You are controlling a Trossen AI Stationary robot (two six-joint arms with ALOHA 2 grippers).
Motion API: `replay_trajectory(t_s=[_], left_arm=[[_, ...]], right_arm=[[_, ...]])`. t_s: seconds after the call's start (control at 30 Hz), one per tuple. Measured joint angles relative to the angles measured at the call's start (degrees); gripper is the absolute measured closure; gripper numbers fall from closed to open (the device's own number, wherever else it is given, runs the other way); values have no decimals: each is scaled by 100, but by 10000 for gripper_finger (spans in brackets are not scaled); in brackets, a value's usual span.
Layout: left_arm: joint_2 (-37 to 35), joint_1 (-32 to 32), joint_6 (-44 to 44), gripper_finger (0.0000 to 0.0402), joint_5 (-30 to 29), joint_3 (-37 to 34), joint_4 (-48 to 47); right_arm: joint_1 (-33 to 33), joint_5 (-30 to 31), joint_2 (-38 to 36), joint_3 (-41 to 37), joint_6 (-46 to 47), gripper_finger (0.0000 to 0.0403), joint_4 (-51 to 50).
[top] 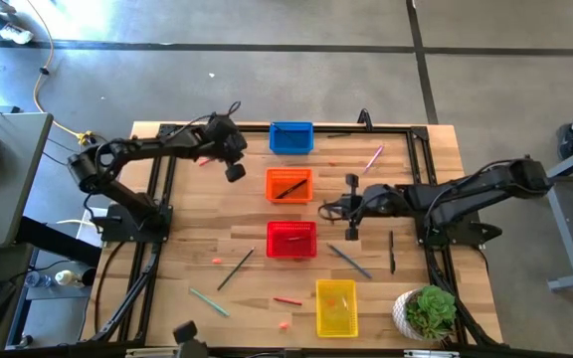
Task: Sort crayons/erasers/pens/pencils in bins
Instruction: Put the pink pencil into the blue bin
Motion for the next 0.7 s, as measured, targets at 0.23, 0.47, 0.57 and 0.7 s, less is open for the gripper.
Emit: replay_trajectory(t_s=[0.23,0.47,0.57,0.7], left_arm=[[268,531,54,392,-123,461,-448],[684,724,150,341,-522,902,-1010],[966,774,185,334,-523,1223,-1334],[1357,802,338,341,-400,1626,-1534]], right_arm=[[-112,-289,0,0,-98,403,114],[-110,-291,0,0,9,403,121],[-110,-339,0,0,174,403,121],[-108,-346,0,0,197,403,120]])
